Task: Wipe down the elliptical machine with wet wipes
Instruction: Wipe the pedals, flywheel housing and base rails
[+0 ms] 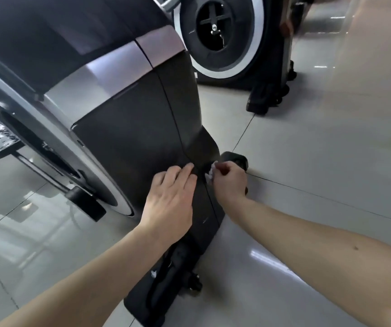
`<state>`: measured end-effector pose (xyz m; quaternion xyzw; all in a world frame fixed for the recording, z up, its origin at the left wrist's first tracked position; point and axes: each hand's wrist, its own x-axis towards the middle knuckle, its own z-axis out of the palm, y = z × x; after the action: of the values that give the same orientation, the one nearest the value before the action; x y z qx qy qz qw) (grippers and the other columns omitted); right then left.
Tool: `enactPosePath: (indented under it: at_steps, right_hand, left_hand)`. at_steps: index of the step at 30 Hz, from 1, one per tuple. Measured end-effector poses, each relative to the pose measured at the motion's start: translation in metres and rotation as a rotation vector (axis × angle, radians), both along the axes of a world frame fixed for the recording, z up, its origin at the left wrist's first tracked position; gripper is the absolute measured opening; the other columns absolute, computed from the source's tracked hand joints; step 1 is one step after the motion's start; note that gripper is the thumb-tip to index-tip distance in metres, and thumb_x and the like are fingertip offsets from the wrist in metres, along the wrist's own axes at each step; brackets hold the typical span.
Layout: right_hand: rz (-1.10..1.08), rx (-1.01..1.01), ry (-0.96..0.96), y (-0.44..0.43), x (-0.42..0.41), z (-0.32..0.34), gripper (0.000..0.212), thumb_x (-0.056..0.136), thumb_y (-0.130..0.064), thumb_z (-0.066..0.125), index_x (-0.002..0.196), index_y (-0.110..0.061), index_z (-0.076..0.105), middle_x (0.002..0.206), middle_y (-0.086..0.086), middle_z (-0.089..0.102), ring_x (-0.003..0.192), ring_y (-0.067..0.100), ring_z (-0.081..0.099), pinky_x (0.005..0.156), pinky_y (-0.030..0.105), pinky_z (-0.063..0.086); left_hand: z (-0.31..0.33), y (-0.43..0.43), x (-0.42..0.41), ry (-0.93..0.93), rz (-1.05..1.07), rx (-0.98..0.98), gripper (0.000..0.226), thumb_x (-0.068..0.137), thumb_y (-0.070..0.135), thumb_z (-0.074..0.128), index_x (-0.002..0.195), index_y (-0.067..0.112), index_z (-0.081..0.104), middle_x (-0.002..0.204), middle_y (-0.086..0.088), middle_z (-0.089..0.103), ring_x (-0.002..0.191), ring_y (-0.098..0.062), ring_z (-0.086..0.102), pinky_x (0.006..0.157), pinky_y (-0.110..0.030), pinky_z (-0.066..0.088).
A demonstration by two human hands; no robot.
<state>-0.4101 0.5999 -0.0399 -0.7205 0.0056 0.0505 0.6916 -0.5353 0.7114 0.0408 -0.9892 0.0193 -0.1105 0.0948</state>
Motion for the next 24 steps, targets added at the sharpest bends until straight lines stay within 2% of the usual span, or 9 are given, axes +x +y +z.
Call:
enactPosePath:
  at_steps: [2, 5, 8, 13, 15, 17, 19, 21, 24]
  right_hand:
    - [0.019, 0.047, -0.034, 0.004, 0.001, 0.019, 0.013, 0.089, -0.038, 0.068, 0.088, -0.027, 0.074, 0.085, -0.003, 0.075, 0.087, 0.018, 0.074, 0.085, 0.045, 0.062]
    - [0.080, 0.118, -0.126, 0.007, -0.007, 0.042, 0.005, 0.096, -0.021, 0.071, 0.092, -0.022, 0.074, 0.084, -0.005, 0.075, 0.081, 0.010, 0.074, 0.081, 0.031, 0.062]
    - [0.011, 0.040, -0.154, 0.007, -0.009, 0.026, 0.005, 0.097, -0.021, 0.069, 0.098, -0.022, 0.073, 0.092, -0.005, 0.074, 0.088, 0.009, 0.072, 0.083, 0.028, 0.058]
    - [0.029, 0.072, 0.169, -0.003, -0.024, -0.008, 0.008, 0.096, 0.000, 0.060, 0.091, -0.003, 0.065, 0.080, 0.010, 0.066, 0.073, 0.025, 0.065, 0.070, 0.031, 0.060]
    - [-0.005, 0.068, 0.185, -0.001, -0.012, 0.001, 0.005, 0.090, -0.012, 0.067, 0.086, -0.012, 0.070, 0.081, 0.008, 0.072, 0.077, 0.028, 0.071, 0.078, 0.044, 0.064]
    - [-0.008, 0.070, 0.101, 0.000, 0.003, 0.022, 0.006, 0.090, -0.022, 0.072, 0.087, -0.017, 0.073, 0.082, 0.007, 0.075, 0.079, 0.027, 0.075, 0.078, 0.047, 0.064]
    - [0.014, 0.128, -0.015, 0.003, 0.009, 0.047, 0.007, 0.092, -0.019, 0.074, 0.092, -0.012, 0.073, 0.085, 0.006, 0.076, 0.078, 0.021, 0.076, 0.074, 0.038, 0.064]
    - [0.006, 0.138, -0.087, 0.007, 0.010, 0.053, 0.009, 0.094, -0.023, 0.074, 0.094, -0.014, 0.073, 0.087, -0.001, 0.076, 0.080, 0.007, 0.073, 0.076, 0.026, 0.061]
    - [-0.029, 0.102, -0.094, 0.011, 0.007, 0.036, 0.009, 0.099, -0.022, 0.067, 0.099, -0.012, 0.067, 0.087, -0.007, 0.069, 0.074, -0.014, 0.062, 0.067, 0.005, 0.047]
  left_hand:
    - [-0.001, 0.002, 0.003, -0.037, -0.016, -0.006, 0.054, 0.073, 0.008, 0.068, 0.126, 0.007, 0.066, 0.144, -0.008, 0.057, 0.122, -0.028, 0.051, 0.099, -0.039, 0.037]
    - [-0.002, 0.001, 0.006, -0.063, -0.016, -0.001, 0.051, 0.074, 0.007, 0.061, 0.125, 0.008, 0.066, 0.142, -0.007, 0.058, 0.120, -0.027, 0.051, 0.097, -0.038, 0.038]
    - [-0.001, -0.001, 0.007, -0.034, 0.001, 0.020, 0.050, 0.075, 0.008, 0.063, 0.125, 0.010, 0.066, 0.145, -0.006, 0.056, 0.121, -0.027, 0.051, 0.097, -0.039, 0.039]
    - [0.001, -0.007, 0.006, 0.061, 0.045, 0.090, 0.048, 0.085, 0.020, 0.061, 0.133, 0.017, 0.061, 0.158, -0.003, 0.042, 0.128, -0.024, 0.043, 0.100, -0.039, 0.037]
    - [0.004, -0.009, 0.009, 0.077, 0.050, 0.115, 0.043, 0.089, 0.026, 0.058, 0.131, 0.022, 0.062, 0.162, -0.001, 0.036, 0.131, -0.023, 0.038, 0.102, -0.039, 0.036]
    - [0.007, -0.011, 0.012, 0.080, 0.057, 0.130, 0.039, 0.090, 0.028, 0.056, 0.128, 0.023, 0.063, 0.163, 0.000, 0.035, 0.130, -0.023, 0.036, 0.101, -0.040, 0.036]
    - [0.005, -0.013, 0.014, 0.079, 0.064, 0.155, 0.038, 0.091, 0.029, 0.054, 0.128, 0.024, 0.063, 0.163, 0.001, 0.034, 0.129, -0.022, 0.035, 0.100, -0.039, 0.037]
    - [0.004, -0.015, 0.015, 0.079, 0.069, 0.168, 0.037, 0.090, 0.029, 0.054, 0.126, 0.024, 0.063, 0.162, 0.001, 0.035, 0.126, -0.022, 0.037, 0.097, -0.038, 0.037]
    - [0.001, -0.015, 0.016, 0.057, 0.075, 0.151, 0.035, 0.085, 0.027, 0.060, 0.120, 0.022, 0.067, 0.158, 0.000, 0.041, 0.122, -0.022, 0.038, 0.093, -0.038, 0.036]
